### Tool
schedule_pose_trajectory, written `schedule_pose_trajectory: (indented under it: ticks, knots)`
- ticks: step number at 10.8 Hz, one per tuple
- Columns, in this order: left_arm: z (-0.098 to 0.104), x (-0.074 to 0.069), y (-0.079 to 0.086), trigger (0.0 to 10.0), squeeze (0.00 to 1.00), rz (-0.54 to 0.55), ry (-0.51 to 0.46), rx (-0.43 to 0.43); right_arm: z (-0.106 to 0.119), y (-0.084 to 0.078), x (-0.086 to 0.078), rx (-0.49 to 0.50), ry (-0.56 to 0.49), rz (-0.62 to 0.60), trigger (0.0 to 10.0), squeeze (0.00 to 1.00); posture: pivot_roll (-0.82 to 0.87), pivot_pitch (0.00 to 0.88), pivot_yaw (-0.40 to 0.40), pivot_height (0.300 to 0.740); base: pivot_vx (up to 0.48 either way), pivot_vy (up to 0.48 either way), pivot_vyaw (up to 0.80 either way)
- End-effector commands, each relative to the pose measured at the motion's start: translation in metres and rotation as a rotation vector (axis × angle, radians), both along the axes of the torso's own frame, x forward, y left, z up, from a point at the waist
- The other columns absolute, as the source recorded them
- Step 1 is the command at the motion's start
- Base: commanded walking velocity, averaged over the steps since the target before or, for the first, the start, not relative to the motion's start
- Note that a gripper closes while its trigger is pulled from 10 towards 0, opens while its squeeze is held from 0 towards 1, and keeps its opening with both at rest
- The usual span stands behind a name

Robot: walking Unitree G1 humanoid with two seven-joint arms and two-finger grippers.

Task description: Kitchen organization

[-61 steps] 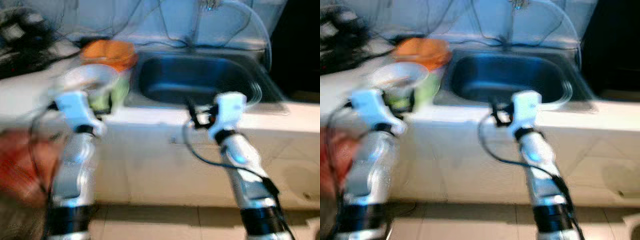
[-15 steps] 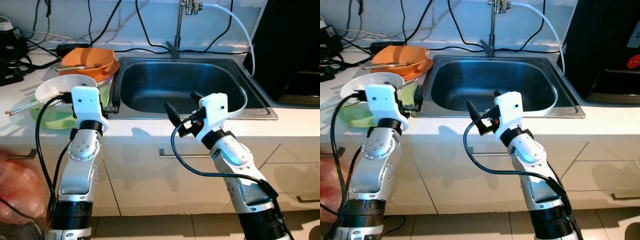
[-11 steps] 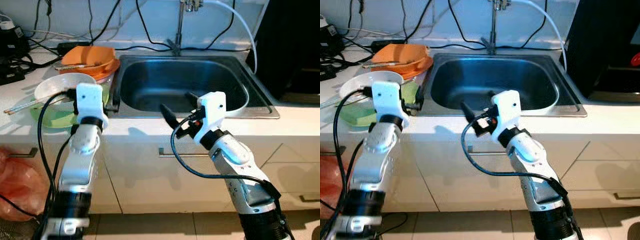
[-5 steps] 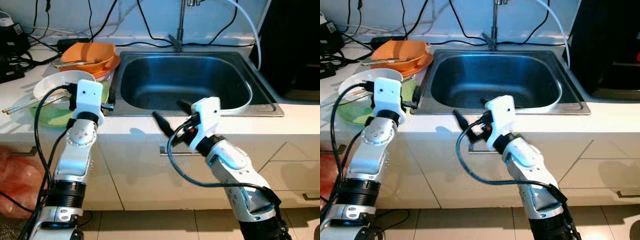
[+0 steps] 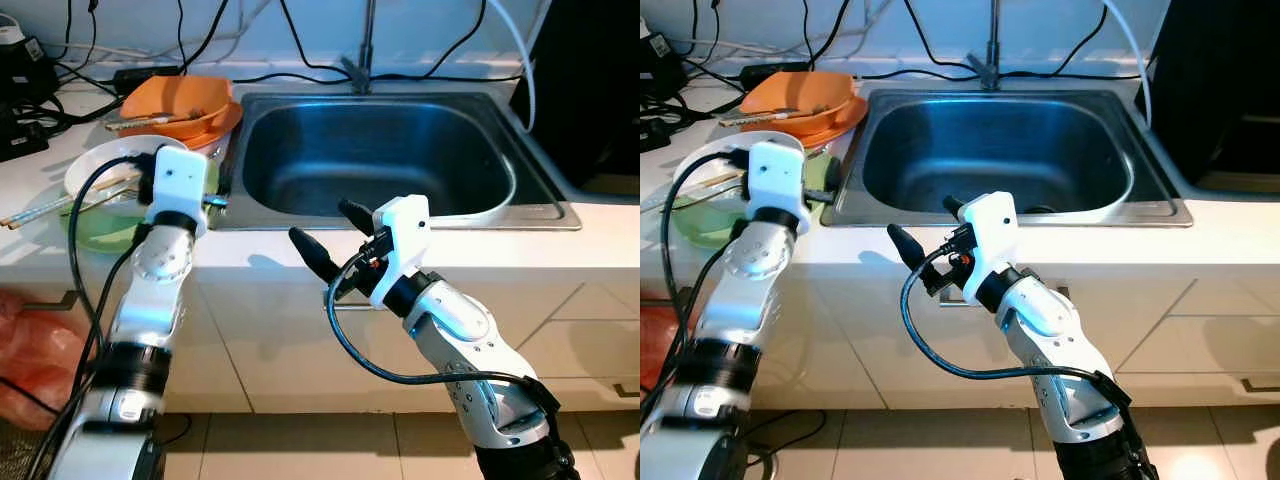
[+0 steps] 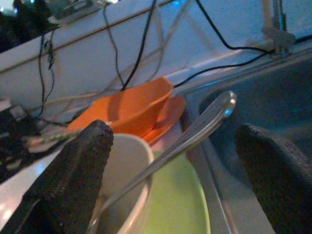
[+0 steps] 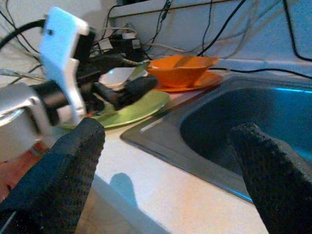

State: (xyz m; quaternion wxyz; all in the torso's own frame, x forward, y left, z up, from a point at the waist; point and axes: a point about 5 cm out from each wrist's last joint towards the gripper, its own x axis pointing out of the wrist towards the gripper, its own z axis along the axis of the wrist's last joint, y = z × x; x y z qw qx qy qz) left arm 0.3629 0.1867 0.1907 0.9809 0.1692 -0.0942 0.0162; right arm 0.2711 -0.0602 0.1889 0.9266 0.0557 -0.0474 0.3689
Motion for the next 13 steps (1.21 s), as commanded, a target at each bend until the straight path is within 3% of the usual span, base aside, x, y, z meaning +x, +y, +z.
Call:
schedule_pose_trajectory:
  ticks: [1,2,5,6,13]
  knots:
    - [0.004,0.004,-0.003,10.0,0.0,-0.024,-0.016,0.028,0.004,0.003,-0.006,0.027,0.003,0.038,10.0,0.0,0.08,0.083,0.045,0.74,0.0,0.0,0.0]
    - [0.008,0.013,-0.007,10.0,0.0,-0.048,-0.019,0.034,0.003,0.008,-0.015,0.014,0.014,0.108,10.0,0.0,0.07,0.096,0.045,0.74,0.0,0.0,0.0]
    - [0.005,0.021,-0.014,10.0,0.0,-0.082,0.007,0.027,0.0,0.004,-0.018,-0.024,0.016,0.122,10.0,0.0,0.05,0.098,0.043,0.74,0.0,0.0,0.0]
    - [0.002,0.023,-0.016,0.0,0.0,-0.106,0.012,0.041,0.001,0.003,-0.018,-0.032,0.014,0.117,10.0,0.0,0.04,0.093,0.043,0.74,0.0,0.0,0.0]
    - [0.012,0.025,0.003,0.0,0.0,-0.056,-0.047,0.064,-0.001,0.005,-0.015,-0.054,-0.001,0.115,10.0,0.0,0.06,0.072,0.037,0.74,0.0,0.0,0.0]
